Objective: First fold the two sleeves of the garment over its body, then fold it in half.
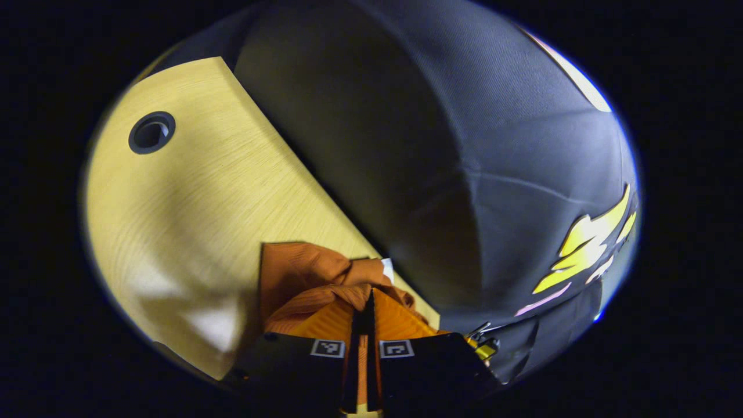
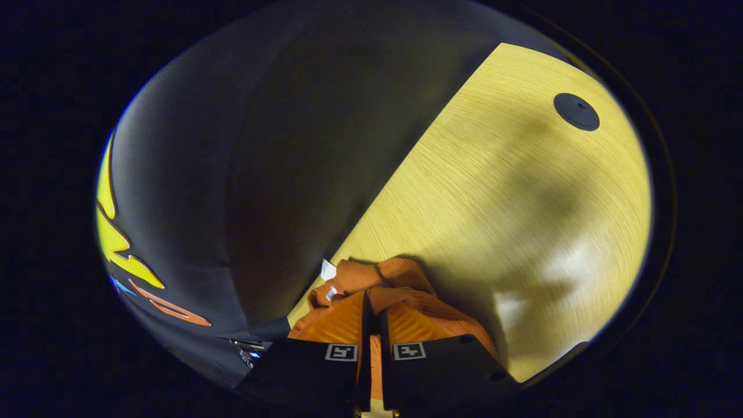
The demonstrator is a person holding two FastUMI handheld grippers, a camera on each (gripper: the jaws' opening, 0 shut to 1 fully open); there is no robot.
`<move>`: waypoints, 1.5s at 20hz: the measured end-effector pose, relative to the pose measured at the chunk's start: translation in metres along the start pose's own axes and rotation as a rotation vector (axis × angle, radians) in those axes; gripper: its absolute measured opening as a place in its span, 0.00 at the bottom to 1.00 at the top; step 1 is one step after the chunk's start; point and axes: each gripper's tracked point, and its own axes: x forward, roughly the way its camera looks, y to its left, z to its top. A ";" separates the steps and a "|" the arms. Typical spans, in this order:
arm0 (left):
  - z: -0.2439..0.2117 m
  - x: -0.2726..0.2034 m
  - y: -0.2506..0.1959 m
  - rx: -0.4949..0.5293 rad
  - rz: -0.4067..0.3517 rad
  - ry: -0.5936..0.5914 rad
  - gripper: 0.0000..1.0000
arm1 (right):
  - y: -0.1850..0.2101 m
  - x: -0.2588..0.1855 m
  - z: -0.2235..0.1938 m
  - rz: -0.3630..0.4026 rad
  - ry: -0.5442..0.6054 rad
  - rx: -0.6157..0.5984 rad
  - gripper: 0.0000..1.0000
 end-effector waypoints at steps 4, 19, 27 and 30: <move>0.003 -0.004 -0.004 -0.086 -0.029 -0.041 0.37 | 0.010 0.002 0.004 0.028 -0.012 -0.031 0.23; 0.025 -0.139 -0.110 0.619 0.178 -0.375 0.99 | 0.103 -0.127 0.010 -0.058 -0.361 -0.734 0.89; -0.082 -0.281 -0.182 0.859 0.259 -0.610 0.98 | 0.143 -0.266 -0.048 0.002 -0.639 -1.054 0.89; -0.120 -0.330 -0.182 0.909 0.331 -0.652 0.98 | 0.121 -0.296 -0.082 0.022 -0.679 -1.139 0.95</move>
